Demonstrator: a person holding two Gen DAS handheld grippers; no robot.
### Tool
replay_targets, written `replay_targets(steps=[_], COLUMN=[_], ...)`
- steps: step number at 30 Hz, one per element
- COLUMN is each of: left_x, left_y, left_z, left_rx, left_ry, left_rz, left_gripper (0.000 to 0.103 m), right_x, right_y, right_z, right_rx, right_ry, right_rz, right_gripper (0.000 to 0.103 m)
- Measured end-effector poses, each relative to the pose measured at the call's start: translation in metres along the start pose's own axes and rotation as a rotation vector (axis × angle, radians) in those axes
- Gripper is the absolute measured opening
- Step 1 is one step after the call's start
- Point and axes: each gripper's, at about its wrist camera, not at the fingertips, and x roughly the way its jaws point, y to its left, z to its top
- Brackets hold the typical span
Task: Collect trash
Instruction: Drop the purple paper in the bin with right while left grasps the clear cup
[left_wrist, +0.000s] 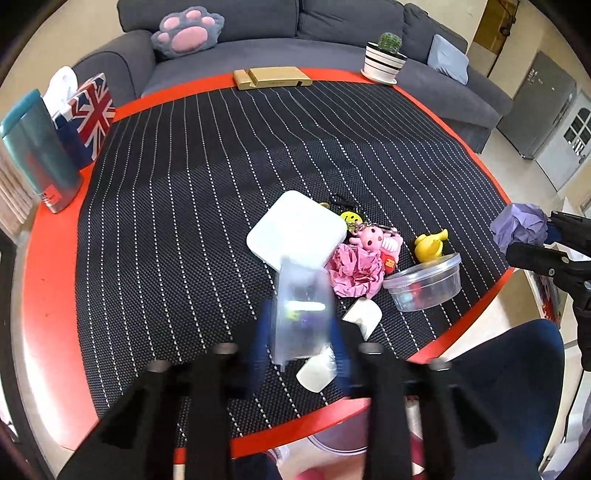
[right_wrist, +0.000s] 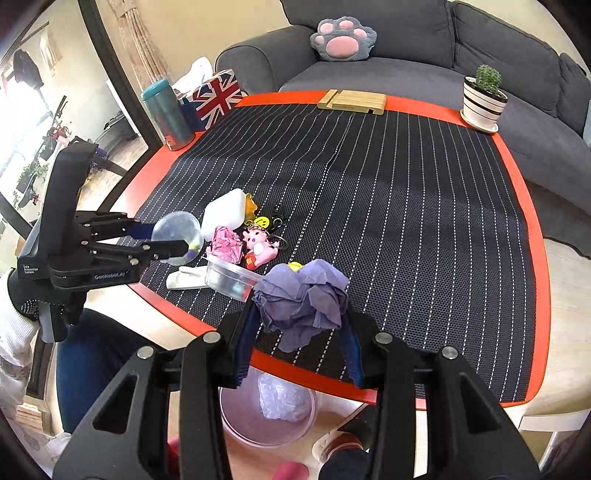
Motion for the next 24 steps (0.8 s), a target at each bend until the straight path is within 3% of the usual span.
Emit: replay_targets(steps=[12, 24], left_x=[-0.037, -0.089], left_y=[-0.007, -0.04], left_z=[-0.011, -0.054], left_rx=[0.035, 0.088], left_ry=[-0.095, -0.191], left_rz=[0.008, -0.032], left_gripper=[0.024, 0.024], right_x=[-0.012, -0.043], right_y=[0.011, 0.047], right_z=[-0.002, -0.046], right_rx=[-0.009, -0.06], right_ry=[-0.03, -0.045], right_rz=[0.011, 0.053], right_gripper=[0.04, 0.04])
